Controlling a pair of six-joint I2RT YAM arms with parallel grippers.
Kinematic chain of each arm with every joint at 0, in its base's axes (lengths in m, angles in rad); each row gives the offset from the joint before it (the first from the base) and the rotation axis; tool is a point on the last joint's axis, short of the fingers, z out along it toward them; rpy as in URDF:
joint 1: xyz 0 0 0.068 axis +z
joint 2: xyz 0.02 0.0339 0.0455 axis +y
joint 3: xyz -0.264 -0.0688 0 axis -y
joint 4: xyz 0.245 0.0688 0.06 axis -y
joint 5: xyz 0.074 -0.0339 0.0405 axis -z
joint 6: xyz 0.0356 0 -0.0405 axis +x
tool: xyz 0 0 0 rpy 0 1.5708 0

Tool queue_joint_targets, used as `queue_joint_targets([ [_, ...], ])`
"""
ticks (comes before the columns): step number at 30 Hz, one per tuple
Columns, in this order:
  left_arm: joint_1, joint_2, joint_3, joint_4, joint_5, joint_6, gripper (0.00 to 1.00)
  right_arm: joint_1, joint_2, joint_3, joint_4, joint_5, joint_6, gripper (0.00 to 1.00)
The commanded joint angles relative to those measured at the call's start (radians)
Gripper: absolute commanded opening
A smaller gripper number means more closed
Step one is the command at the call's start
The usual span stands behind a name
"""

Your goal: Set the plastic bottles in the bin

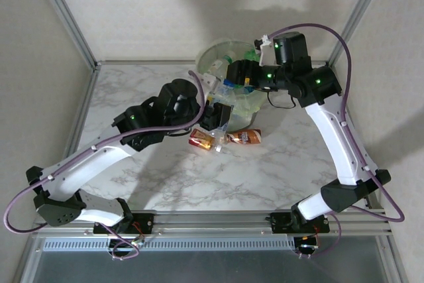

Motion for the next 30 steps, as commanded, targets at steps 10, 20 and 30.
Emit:
queue_joint_targets([
  [10, -0.001, 0.028, 0.047, 0.012, -0.002, 0.036, 0.61, 0.019, -0.057, -0.083, 0.069, -0.08, 0.021, 0.8],
  [20, -0.001, 0.039, 0.055, 0.018, 0.014, 0.034, 0.62, 0.02, -0.062, -0.106, 0.094, -0.095, 0.023, 0.51],
  [30, 0.018, 0.029, 0.03, 0.064, -0.07, -0.011, 0.95, 0.016, -0.058, -0.083, 0.133, -0.059, 0.039, 0.31],
])
